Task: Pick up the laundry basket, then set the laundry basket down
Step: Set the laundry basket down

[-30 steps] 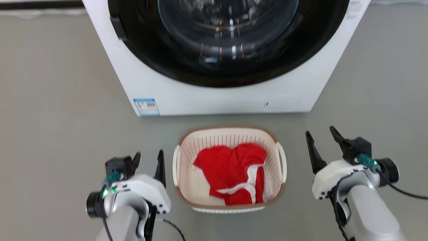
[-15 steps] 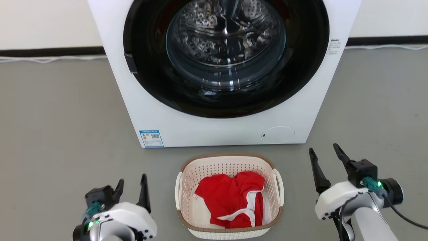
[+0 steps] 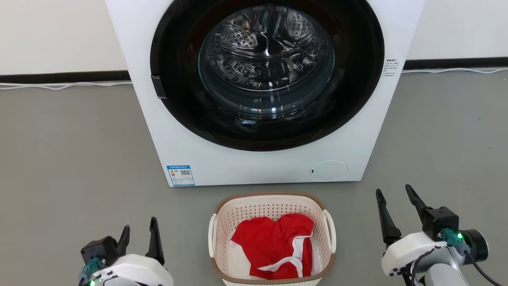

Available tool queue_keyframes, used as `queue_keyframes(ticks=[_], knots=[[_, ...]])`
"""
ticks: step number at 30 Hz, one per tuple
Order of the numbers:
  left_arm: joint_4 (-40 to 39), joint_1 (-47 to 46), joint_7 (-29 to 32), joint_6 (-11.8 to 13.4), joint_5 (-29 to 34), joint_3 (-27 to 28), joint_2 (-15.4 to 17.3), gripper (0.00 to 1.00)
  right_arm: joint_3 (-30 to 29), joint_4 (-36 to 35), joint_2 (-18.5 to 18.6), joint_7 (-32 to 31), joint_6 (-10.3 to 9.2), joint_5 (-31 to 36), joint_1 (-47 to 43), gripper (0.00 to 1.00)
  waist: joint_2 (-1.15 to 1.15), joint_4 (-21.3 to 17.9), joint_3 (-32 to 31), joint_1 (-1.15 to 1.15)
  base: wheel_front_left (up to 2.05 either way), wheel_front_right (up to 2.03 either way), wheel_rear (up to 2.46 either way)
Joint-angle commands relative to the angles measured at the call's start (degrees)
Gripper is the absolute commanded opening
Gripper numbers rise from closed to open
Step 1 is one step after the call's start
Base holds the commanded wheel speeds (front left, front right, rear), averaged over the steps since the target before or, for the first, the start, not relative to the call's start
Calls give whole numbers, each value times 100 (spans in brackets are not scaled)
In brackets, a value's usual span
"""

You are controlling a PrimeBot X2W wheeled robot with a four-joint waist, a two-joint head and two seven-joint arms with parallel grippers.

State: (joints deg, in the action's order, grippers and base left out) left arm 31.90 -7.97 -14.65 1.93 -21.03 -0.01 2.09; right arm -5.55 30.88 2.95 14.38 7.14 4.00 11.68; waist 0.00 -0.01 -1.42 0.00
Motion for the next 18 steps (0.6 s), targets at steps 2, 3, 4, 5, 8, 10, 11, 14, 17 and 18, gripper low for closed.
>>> queue_keyframes(ticks=[2,3,4,5,8,10,11,14,17,18], knots=[[-134,-41,-35,-22,11,201,79,100,126,-205,-7,62,35,-19,35,100,0,9,-28,0,0,0,0],[-143,-33,-35,-13,22,220,79,100,131,-226,-7,62,35,-38,24,100,0,10,-33,0,0,0,0],[-158,-28,-35,-8,7,244,79,100,130,-244,-7,62,35,-50,14,100,0,13,-31,0,0,0,0],[-172,-22,-35,-4,4,264,79,100,116,-260,-7,62,35,-59,4,100,0,16,-35,0,0,0,0],[-201,8,-35,7,18,303,79,100,75,-283,-7,62,35,-91,-45,100,0,29,-59,0,0,0,0],[-214,23,-35,13,31,317,79,100,63,-284,-7,62,35,-102,-89,100,0,39,-71,0,0,0,0],[-225,26,-35,18,35,327,79,100,59,-283,-7,62,35,-107,-107,100,0,43,-76,0,0,0,0],[-251,40,-35,22,41,349,79,100,28,-266,-7,62,35,-118,-141,100,0,46,-83,0,0,0,0],[-275,19,-35,22,64,369,79,100,0,-267,-7,62,35,-123,-111,100,0,38,-7,0,0,0,0],[-286,-4,-35,23,86,374,79,100,-11,-272,-7,62,35,-130,-79,100,0,34,16,0,0,0,0]])
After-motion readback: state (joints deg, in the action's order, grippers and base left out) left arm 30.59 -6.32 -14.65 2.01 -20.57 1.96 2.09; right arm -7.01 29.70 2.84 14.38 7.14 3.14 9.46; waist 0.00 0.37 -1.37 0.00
